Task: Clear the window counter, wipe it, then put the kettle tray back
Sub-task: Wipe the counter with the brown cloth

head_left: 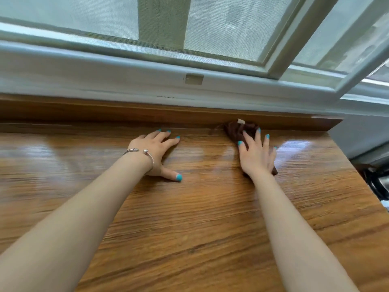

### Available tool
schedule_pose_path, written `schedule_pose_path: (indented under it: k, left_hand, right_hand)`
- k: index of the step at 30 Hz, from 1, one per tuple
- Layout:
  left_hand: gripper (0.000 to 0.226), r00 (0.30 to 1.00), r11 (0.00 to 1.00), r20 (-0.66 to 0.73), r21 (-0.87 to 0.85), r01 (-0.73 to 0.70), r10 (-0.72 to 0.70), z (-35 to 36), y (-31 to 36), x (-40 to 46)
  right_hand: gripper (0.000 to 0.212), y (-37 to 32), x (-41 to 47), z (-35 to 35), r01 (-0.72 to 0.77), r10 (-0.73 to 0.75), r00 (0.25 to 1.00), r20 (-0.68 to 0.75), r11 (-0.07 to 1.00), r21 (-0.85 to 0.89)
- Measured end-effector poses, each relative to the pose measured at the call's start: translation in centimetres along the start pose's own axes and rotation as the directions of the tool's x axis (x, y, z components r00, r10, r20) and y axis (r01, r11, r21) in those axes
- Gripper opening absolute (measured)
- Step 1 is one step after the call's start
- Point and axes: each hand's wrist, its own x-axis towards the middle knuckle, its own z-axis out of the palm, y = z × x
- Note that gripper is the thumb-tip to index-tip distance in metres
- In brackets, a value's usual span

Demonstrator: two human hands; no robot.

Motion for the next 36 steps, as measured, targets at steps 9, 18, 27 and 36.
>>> schedule_pose_path:
  k: [9, 18, 27, 36]
  left_hand:
    - [0.12, 0.997, 1.0, -0.079, -0.018, 0.017, -0.018, 0.9, -0.4, -0.1]
    - [0.121, 1.0, 0.997, 0.006, -0.078, -0.013, 0.013, 0.5, -5.5, -3.2]
    - [0.125, 0.999, 1.0, 0.046, -0.002, 0.0, 0.0, 1.6, -11.8, -7.1]
    - [0.119, 0.998, 1.0, 0.063, 0.008, -0.018, 0.017, 3.3, -12.5, -6.8]
  right_hand:
    - [0.052, -13.9, -8.9, 2.4, 0.252, -0.251, 0.968, -0.018, 0.965, 0.08]
    - [0.05, -5.8, -3.1, 0.8, -0.011, 0.01, 1.0, 0.019, 0.996, 0.088]
    - [0.051, -22.5, -12.0, 3.3, 0.001, -0.001, 1.0, 0.001, 0.994, 0.106]
    - [0.047, -16.7, -9.2, 2.3, 0.076, -0.079, 0.997, 0.022, 0.989, 0.127]
